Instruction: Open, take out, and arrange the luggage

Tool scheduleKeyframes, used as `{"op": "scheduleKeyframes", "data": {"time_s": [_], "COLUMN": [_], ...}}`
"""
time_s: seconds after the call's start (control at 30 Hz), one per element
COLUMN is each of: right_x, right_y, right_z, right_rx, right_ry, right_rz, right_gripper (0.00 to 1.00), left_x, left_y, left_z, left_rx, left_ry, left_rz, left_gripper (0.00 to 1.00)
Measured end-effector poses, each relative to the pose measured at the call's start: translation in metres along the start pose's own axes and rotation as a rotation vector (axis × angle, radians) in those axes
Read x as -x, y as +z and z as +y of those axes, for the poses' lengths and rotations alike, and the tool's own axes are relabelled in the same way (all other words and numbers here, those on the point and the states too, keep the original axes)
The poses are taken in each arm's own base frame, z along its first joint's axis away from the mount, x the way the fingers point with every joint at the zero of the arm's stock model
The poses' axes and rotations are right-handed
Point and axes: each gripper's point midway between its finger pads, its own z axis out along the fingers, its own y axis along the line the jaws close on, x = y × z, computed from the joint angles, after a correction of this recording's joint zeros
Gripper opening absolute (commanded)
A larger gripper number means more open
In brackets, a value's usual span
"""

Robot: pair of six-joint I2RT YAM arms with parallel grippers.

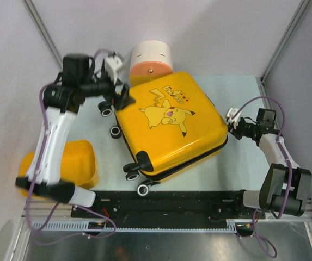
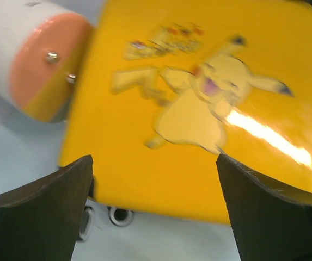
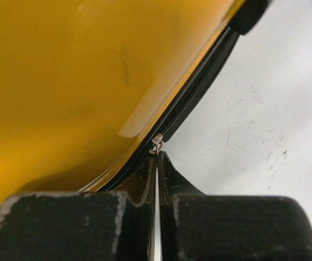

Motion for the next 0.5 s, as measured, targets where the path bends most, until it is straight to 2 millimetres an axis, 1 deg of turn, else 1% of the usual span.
{"op": "scheduleKeyframes", "data": {"time_s": [0.03,0.07,0.1,0.13,0.17,0.23,0.3,0.37,0.5], "right_x": [0.001,0.002,0.002,0.004,0.006,0.009,0.012,0.016,0.023], "right_y": [-0.001,-0.002,-0.003,-0.005,-0.006,-0.010,-0.014,-0.019,-0.030], "right_z": [0.003,0.008,0.013,0.019,0.026,0.043,0.061,0.084,0.127], "right_rx": [0.012,0.029,0.043,0.061,0.080,0.119,0.159,0.206,0.275], "right_ry": [-0.021,-0.054,-0.071,-0.089,-0.104,-0.124,-0.153,-0.185,-0.219], "right_rz": [0.007,0.015,0.020,0.023,0.026,0.030,0.031,0.025,-0.003], "right_gripper": [0.00,0.00,0.00,0.00,0.00,0.00,0.00,0.00,0.00], "left_x": [0.011,0.016,0.016,0.010,-0.001,-0.019,-0.032,-0.034,-0.023], "left_y": [0.001,0.011,0.021,0.033,0.047,0.069,0.092,0.110,0.132], "left_z": [0.025,0.049,0.069,0.085,0.097,0.105,0.107,0.109,0.112], "left_rx": [0.035,0.052,0.055,0.057,0.047,0.017,-0.018,-0.041,-0.074], "left_ry": [-0.035,-0.073,-0.108,-0.143,-0.180,-0.234,-0.274,-0.297,-0.312], "left_rz": [-0.023,-0.034,-0.036,-0.025,-0.002,0.048,0.089,0.102,0.080], "left_gripper": [0.99,1.00,1.00,1.00,1.00,0.98,0.97,1.00,1.00]}}
